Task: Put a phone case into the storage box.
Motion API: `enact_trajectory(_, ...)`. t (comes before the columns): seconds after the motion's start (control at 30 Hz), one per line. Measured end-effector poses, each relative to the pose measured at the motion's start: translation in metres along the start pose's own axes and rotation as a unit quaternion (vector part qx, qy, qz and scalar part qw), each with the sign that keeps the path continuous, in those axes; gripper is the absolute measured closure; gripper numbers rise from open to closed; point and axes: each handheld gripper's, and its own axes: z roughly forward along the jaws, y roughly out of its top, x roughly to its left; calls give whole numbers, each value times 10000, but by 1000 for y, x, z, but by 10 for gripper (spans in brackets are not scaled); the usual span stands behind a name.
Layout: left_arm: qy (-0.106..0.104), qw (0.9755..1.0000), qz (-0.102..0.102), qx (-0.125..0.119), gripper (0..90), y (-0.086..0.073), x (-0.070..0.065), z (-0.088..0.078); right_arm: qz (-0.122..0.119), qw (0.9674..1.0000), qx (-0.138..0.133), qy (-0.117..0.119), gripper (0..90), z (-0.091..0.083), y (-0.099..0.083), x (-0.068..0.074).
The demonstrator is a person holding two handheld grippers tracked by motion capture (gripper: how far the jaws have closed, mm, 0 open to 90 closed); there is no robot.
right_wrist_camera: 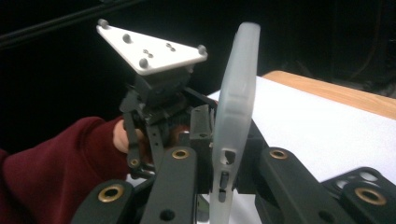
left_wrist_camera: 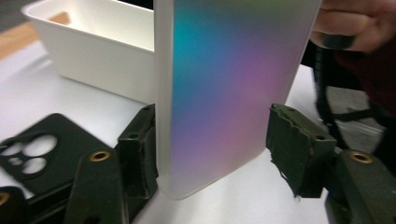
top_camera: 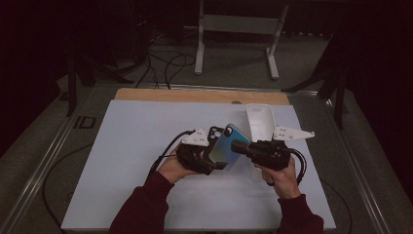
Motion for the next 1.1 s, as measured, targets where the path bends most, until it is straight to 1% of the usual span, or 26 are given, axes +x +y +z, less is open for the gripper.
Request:
enact_trajectory(0.07, -22, 10000, 1, 21, 390, 0, 0, 2, -45, 10000, 3, 22, 818, 0, -1, 0)
enact_trajectory(0.13, -116, 9999, -49, -36, 389, -1, 2, 2, -68, 10000, 0, 28, 818, -1, -1, 1)
enact_trajectory(0.17, -128, 9999, -58, -53, 392, -1, 2, 2, -81, 10000, -26, 27, 818, -1, -2, 1)
enact_trajectory(0.27, -173, 9998, -65, -71, 379, -1, 2, 2, -40, 9999, -93, 94, 818, -2, -3, 0)
enact_trajectory(0.3, -191, 9998, -74, -63, 355, -1, 2, 2, -32, 9998, -120, 148, 818, -2, -4, 0)
enact_trajectory(0.33, -238, 9997, -86, -75, 355, -2, 2, 3, -32, 9998, -120, 148, 818, -2, -4, 0)
enact_trajectory(0.37, -228, 9997, -56, -74, 364, -2, 1, 3, -20, 9998, -133, 138, 818, -2, -4, 0)
enact_trajectory(0.4, -155, 9999, -6, -69, 370, -2, 0, 3, -44, 9998, -118, 135, 818, -1, -5, 0)
enact_trajectory(0.43, -158, 9999, 0, -70, 381, -3, 0, 3, -51, 9999, -101, 106, 818, -1, -5, 0)
enact_trajectory(0.5, -103, 9999, 59, -96, 447, -3, -1, 1, -63, 9999, -100, 51, 816, -3, -4, -1)
enact_trajectory(0.53, -115, 9998, 75, -107, 528, -3, -2, 0, -58, 9999, -115, -18, 813, -6, -4, -3)
enact_trajectory(0.57, -116, 9998, 119, -113, 528, -3, -3, -1, -58, 9999, -115, -18, 813, -6, -4, -3)
enact_trajectory(0.63, -109, 9997, 221, -85, 578, -3, -5, -1, -50, 9999, -102, -26, 809, -9, -4, -6)
enact_trajectory(0.67, -108, 9996, 246, -81, 603, -3, -6, -1, -70, 9999, -90, -1, 794, -10, -4, -6)
enact_trajectory(0.7, -109, 9995, 283, -64, 640, -3, -7, -1, -98, 9999, -94, -48, 757, -10, -4, -5)
enact_trajectory(0.73, -142, 9994, 309, -43, 680, -3, -7, 0, -200, 9996, -37, -196, 711, -11, -4, -5)
enact_trajectory(0.77, -146, 9993, 333, -39, 711, -4, -8, 0, -256, 9993, 11, -277, 671, -10, -4, -4)
enact_trajectory(0.8, -147, 9993, 351, -48, 737, -4, -8, 1, -270, 9991, 28, -316, 634, -10, -4, -4)
enact_trajectory(0.83, -150, 9992, 371, -43, 770, -4, -9, 1, -280, 9989, 75, -363, 575, -9, -4, -4)
enact_trajectory(0.9, -101, 9990, 427, -48, 803, -4, -10, 2, -277, 9986, 123, -428, 502, -7, -4, -4)
enact_trajectory(0.93, -25, 9989, 457, -34, 804, -4, -11, 2, -266, 9985, 141, -452, 480, -6, -4, -4)
enact_trajectory(0.97, -4, 9989, 469, -33, 807, -4, -12, 2, -229, 9979, 237, -555, 417, -3, -4, -3)
enact_trajectory(1.0, 23, 9988, 479, -30, 807, -4, -12, 2, -229, 9979, 237, -555, 417, -3, -4, -3)
enact_trajectory(1.03, 59, 9988, 481, -37, 808, -4, -12, 2, -243, 9970, 307, -675, 382, 0, -3, -2)
enact_trajectory(1.07, 86, 9987, 492, -48, 808, -4, -12, 2, -243, 9970, 307, -675, 382, 0, -3, -2)
enact_trajectory(1.1, 128, 9987, 491, -55, 808, -4, -13, 2, -236, 9967, 324, -708, 361, 1, -3, -1)
